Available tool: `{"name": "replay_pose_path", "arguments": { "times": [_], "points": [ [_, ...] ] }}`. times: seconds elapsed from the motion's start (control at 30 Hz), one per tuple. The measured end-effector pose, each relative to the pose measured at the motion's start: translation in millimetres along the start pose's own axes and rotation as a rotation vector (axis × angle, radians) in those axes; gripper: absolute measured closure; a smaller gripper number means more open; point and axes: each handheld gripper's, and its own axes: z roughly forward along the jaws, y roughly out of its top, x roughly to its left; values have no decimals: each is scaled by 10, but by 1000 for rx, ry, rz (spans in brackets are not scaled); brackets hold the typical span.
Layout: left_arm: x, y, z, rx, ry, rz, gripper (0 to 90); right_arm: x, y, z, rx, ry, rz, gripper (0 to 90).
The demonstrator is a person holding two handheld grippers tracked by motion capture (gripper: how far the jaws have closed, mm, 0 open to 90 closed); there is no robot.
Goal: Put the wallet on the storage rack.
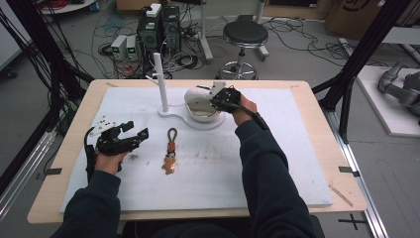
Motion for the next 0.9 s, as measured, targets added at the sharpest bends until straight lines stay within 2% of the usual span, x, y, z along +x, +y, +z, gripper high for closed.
{"name": "replay_pose_path", "arguments": {
  "times": [0.07, 0.1, 0.13, 0.17, 0.2, 0.23, 0.27, 0.3, 0.33, 0.4, 0.47, 0.53, 0.57, 0.63, 0.67, 0.7, 0.73, 0.77, 0.8, 0.83, 0.87, 0.9],
  "points": [
    [2, 1, -3, 1, 0, -1, 258, -16, -4, -22, -16, 23, 45, 605],
    [4, 0, -1, 2, 1, 0, 258, -29, -1, -51, -41, 29, 85, 546],
    [5, 0, 1, 4, 2, 2, 258, -50, 5, -85, -74, 39, 117, 523],
    [5, 0, 1, 4, 2, 2, 257, -50, 5, -85, -74, 39, 117, 523],
    [0, -2, 4, 3, -1, -2, 258, -79, 25, -159, -153, 60, 166, 530],
    [-2, -2, 5, 3, -1, 0, 258, -79, 25, -159, -153, 60, 166, 530],
    [-4, -2, 6, 5, -2, 1, 258, -86, 55, -204, -221, 83, 209, 663],
    [-7, -2, 6, 6, -2, -1, 258, -86, 55, -204, -221, 83, 209, 663],
    [-7, -1, 5, 6, -2, 0, 258, -60, 91, -199, -255, 94, 221, 711],
    [-7, 0, 2, 3, -2, -2, 258, -44, 103, -178, -250, 99, 218, 727],
    [-6, 2, -2, 3, -2, 1, 258, -6, 116, -120, -214, 93, 206, 747],
    [-12, 0, 1, 5, -5, 0, 258, 3, 103, -87, -181, 108, 194, 748],
    [-16, -3, 3, 5, -8, 2, 258, -12, 86, -128, -181, 114, 200, 726],
    [-15, -5, 3, 4, -8, 3, 261, -45, 41, -196, -203, 119, 235, 608],
    [-14, -8, 2, 5, -8, 2, 261, -45, 41, -196, -203, 119, 235, 608],
    [-11, -11, 0, 6, -8, -1, 261, -94, -30, -291, -219, 146, 314, 496],
    [-7, -11, -4, 4, -7, -2, 261, -116, -79, -351, -230, 143, 350, 471],
    [-6, -13, -6, 1, -7, -7, 261, -123, -147, -421, -257, 115, 364, 464],
    [-6, -13, -6, 1, -7, -7, 261, -123, -147, -421, -257, 115, 364, 464],
    [-4, -13, -8, 1, -6, -5, 261, -141, -279, -552, -251, 112, 407, 395],
    [-4, -14, -8, -1, -7, -6, 261, -141, -279, -552, -251, 112, 407, 395],
    [-5, -14, -10, -3, -6, -6, 261, -118, -458, -680, -293, 89, 434, 386]
  ]
}}
